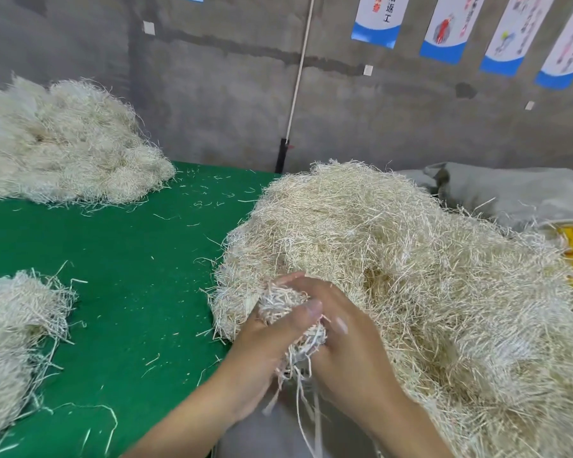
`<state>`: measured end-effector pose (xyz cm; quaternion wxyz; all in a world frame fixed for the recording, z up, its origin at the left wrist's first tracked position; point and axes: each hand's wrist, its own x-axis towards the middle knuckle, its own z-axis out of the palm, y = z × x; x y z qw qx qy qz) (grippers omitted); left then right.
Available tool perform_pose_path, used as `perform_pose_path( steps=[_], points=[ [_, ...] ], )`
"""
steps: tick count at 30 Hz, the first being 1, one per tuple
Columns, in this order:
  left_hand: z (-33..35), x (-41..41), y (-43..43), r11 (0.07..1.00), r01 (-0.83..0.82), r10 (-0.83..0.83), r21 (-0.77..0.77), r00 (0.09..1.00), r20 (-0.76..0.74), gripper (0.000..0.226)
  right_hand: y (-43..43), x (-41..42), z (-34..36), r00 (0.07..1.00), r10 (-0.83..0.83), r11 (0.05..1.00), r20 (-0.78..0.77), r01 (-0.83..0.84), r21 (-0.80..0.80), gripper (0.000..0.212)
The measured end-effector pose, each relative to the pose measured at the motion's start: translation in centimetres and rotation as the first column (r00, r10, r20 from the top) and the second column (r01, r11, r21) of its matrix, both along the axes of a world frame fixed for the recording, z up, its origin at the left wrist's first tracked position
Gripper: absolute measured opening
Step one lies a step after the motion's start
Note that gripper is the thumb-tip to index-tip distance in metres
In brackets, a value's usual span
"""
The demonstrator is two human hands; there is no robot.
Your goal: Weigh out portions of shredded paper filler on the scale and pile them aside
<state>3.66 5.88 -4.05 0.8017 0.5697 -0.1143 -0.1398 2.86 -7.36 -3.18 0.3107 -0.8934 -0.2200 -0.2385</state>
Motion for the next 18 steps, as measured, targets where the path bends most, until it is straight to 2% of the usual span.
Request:
perform_pose_path(
  steps=[1,3,4,6,8,10,11,12,13,14,15,16,18],
  points=[
    [-0.1,0.2,-0.1,0.995,0.035,-0.045,-0.098,0.995,-0.095,0.065,0.6,-0.2,-0.1,0.994,0.055,0.993,-0.090,-0.045,0.114,0.077],
    [-0.3,0.6,0.4,0.974,0.080,-0.119,-0.214,0.977,-0.177,0.066,1.9,-0.6,-0.5,0.956,0.201,0.931,-0.214,-0.119,0.345,0.074],
    [-0.3,0.9,0.7,0.966,0.100,-0.150,-0.240,0.968,-0.201,0.063,2.6,-0.8,-0.6,0.930,0.264,0.887,-0.257,-0.129,0.444,0.073],
    [-0.3,1.4,1.4,0.965,0.129,-0.184,-0.229,0.955,-0.235,0.054,3.3,-0.9,-0.6,0.892,0.320,0.848,-0.318,-0.120,0.517,0.082],
    [-0.5,1.6,1.7,0.973,0.121,-0.170,-0.198,0.953,-0.251,0.039,3.3,-0.7,-0.4,0.869,0.339,0.873,-0.362,-0.146,0.466,0.084],
    [-0.6,1.8,1.8,0.983,0.040,-0.086,-0.180,0.962,-0.258,0.023,2.7,-0.4,-0.2,0.879,0.267,0.949,-0.396,-0.169,0.264,0.081],
    [-0.3,1.8,1.9,0.989,-0.020,-0.020,-0.146,0.964,-0.264,0.027,2.4,-0.3,-0.3,0.893,0.216,0.974,-0.395,-0.170,0.148,0.080],
    [-0.2,1.9,2.1,0.990,-0.098,0.069,-0.099,0.962,-0.263,0.045,2.0,-0.5,-0.5,0.912,0.188,0.982,-0.365,-0.167,0.088,0.079],
    [0.1,2.0,2.4,0.983,-0.172,0.152,-0.056,0.952,-0.266,0.071,1.7,-0.7,-0.7,0.936,0.181,0.982,-0.303,-0.158,0.099,0.077],
    [0.4,2.0,2.7,0.974,-0.225,0.210,-0.028,0.942,-0.260,0.090,1.4,-0.9,-1.0,0.958,0.182,0.975,-0.220,-0.146,0.166,0.070],
    [0.5,2.1,2.8,0.965,-0.264,0.252,-0.015,0.936,-0.244,0.093,1.1,-1.2,-1.2,0.974,0.170,0.953,-0.153,-0.122,0.277,0.061],
    [0.4,2.3,2.9,0.958,-0.288,0.282,0.003,0.936,-0.212,0.087,0.9,-1.3,-1.4,0.981,0.146,0.906,-0.127,-0.081,0.416,0.053],
    [0.3,2.2,2.6,0.939,-0.342,0.344,0.042,0.930,-0.127,0.054,0.9,-1.2,-1.5,0.964,0.145,0.751,-0.223,0.039,0.659,0.051]
  ],
)
